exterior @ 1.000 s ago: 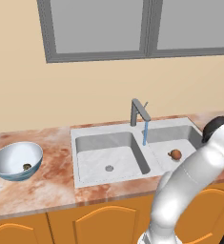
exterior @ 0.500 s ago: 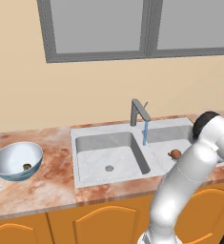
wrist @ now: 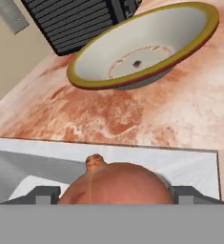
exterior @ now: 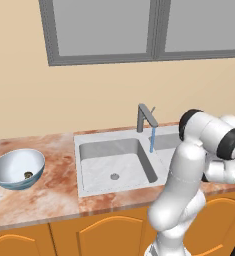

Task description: Pick the onions from the sink and place them in one bowl. Place the mushroom in the other bowl. Then turn off the sink faucet.

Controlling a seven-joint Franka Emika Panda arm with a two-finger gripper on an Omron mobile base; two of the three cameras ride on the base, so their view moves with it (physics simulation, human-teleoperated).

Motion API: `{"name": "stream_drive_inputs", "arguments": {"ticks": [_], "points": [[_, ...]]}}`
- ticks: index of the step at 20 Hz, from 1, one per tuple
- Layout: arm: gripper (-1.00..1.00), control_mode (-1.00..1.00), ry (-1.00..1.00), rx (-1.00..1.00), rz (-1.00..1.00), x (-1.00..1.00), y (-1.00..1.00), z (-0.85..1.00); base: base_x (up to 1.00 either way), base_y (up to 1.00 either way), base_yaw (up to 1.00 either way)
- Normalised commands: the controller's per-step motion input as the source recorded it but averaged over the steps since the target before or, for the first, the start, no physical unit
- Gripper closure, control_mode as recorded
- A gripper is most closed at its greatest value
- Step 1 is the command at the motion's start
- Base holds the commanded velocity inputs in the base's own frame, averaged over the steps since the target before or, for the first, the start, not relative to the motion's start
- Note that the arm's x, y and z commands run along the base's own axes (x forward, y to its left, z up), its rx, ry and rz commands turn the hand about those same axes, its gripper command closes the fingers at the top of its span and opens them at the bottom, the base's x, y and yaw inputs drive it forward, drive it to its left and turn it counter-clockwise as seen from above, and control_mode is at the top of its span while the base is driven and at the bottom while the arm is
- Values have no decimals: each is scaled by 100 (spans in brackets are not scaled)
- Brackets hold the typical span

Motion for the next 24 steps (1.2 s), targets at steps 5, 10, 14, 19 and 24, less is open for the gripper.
{"name": "stream_drive_inputs", "arguments": {"ticks": [5,10,14,19,24], "points": [[100,-100,5,23,2,0,-30,100,0,0,0],[100,-100,1,21,3,0,-31,100,0,0,0],[100,-100,0,19,1,0,-27,100,0,0,0],[100,-100,3,19,0,-2,-23,100,0,0,0],[100,-100,14,17,0,0,-34,76,0,0,0]]}}
